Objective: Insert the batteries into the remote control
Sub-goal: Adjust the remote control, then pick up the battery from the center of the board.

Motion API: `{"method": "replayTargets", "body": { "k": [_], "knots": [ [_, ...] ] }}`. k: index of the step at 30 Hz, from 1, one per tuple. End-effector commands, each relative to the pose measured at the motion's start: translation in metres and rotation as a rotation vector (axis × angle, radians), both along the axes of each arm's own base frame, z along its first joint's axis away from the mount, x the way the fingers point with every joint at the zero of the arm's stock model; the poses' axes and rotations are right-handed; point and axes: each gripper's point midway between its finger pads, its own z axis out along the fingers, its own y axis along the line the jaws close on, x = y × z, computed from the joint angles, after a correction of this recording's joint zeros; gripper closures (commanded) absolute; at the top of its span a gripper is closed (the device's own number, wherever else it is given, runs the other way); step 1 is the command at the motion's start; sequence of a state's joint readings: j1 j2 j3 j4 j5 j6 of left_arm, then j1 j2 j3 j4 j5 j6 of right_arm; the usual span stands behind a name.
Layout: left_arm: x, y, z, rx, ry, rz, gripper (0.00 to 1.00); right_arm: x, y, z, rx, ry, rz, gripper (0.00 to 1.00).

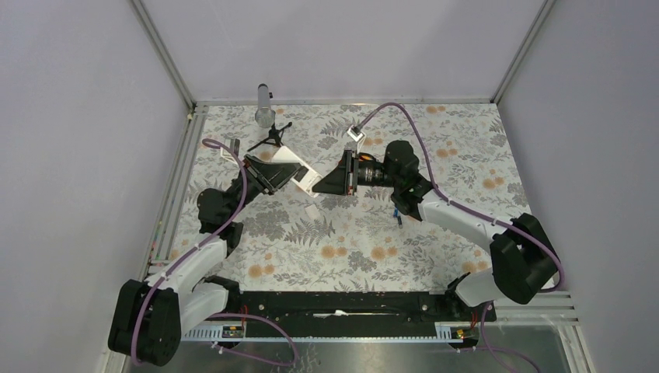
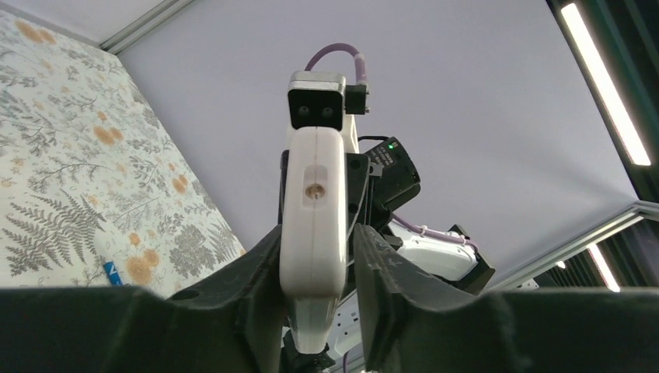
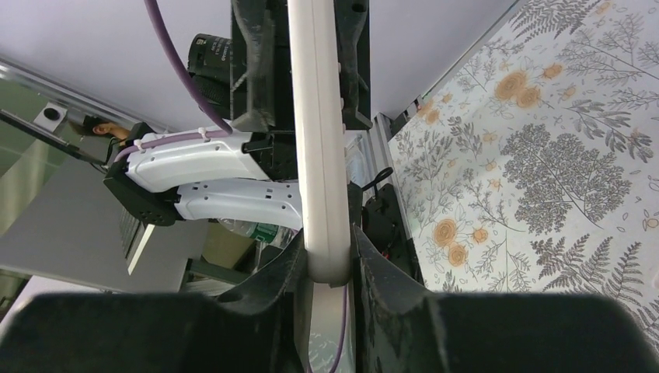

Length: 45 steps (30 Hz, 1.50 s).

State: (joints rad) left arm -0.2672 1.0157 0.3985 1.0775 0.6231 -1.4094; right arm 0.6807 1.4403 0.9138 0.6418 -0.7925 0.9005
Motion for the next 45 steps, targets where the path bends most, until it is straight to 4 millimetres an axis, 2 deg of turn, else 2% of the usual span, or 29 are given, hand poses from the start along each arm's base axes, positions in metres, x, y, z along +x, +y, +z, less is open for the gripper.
{"method": "replayTargets", "body": {
  "k": [1,2,4,5,7,9,10,12,13,15,16,18,20,22,26,31,34,38,42,45],
  "knots": [
    [-0.015,-0.007,0.010,0.025,-0.086,-0.015,0.69,0.002,0.007,0.023,0.074,-0.059,0.017,0.87],
    [-0.013,-0.007,0.011,0.027,-0.088,-0.005,0.74,0.001,0.007,0.022,0.074,-0.057,0.020,0.86],
    [-0.011,-0.006,0.010,0.034,-0.088,0.005,0.94,0.001,0.007,0.019,0.066,-0.049,0.024,0.84],
    [-0.010,-0.007,0.010,0.040,-0.090,0.004,1.00,0.001,0.006,0.018,0.059,-0.045,0.021,0.78],
    [-0.012,-0.009,0.010,0.050,-0.107,-0.009,1.00,-0.001,0.005,0.015,0.042,-0.038,0.019,0.56],
    [-0.011,-0.008,0.008,0.076,-0.123,-0.004,1.00,0.006,-0.001,0.011,-0.008,-0.043,-0.045,0.33],
    [-0.007,-0.005,0.004,0.103,-0.121,0.019,1.00,0.012,-0.008,0.003,-0.066,-0.041,-0.099,0.26],
    [-0.001,0.002,-0.001,0.143,-0.123,0.068,1.00,0.026,-0.028,0.001,-0.130,-0.067,-0.229,0.20],
    [0.004,0.009,-0.008,0.166,-0.102,0.104,1.00,0.037,-0.047,-0.005,-0.180,-0.052,-0.322,0.19],
    [0.007,0.017,-0.015,0.205,-0.107,0.145,1.00,0.049,-0.078,-0.030,-0.286,0.020,-0.437,0.20],
    [0.008,0.019,-0.018,0.230,-0.113,0.154,1.00,0.059,-0.100,-0.046,-0.349,0.064,-0.510,0.21],
    [0.007,0.021,-0.022,0.275,-0.133,0.155,1.00,0.066,-0.139,-0.087,-0.532,0.121,-0.648,0.24],
    [0.006,0.021,-0.024,0.310,-0.146,0.154,1.00,0.064,-0.170,-0.118,-0.706,0.148,-0.733,0.25],
    [0.005,0.020,-0.024,0.333,-0.160,0.152,1.00,0.060,-0.190,-0.139,-0.825,0.172,-0.780,0.26],
    [0.006,0.021,-0.027,0.361,-0.157,0.153,1.00,0.056,-0.218,-0.165,-0.984,0.232,-0.853,0.30],
    [0.007,0.021,-0.033,0.368,-0.136,0.152,1.00,0.045,-0.233,-0.201,-1.144,0.340,-0.829,0.44],
    [0.007,0.021,-0.036,0.375,-0.126,0.150,1.00,0.039,-0.232,-0.223,-1.213,0.407,-0.769,0.47],
    [0.008,0.022,-0.040,0.390,-0.111,0.150,1.00,0.040,-0.231,-0.239,-1.267,0.454,-0.738,0.51],
    [0.008,0.022,-0.043,0.393,-0.107,0.151,1.00,0.055,-0.224,-0.240,-1.246,0.436,-0.755,0.49],
    [0.008,0.022,-0.044,0.397,-0.103,0.153,1.00,0.067,-0.222,-0.240,-1.257,0.425,-0.771,0.40]
  ]
}}
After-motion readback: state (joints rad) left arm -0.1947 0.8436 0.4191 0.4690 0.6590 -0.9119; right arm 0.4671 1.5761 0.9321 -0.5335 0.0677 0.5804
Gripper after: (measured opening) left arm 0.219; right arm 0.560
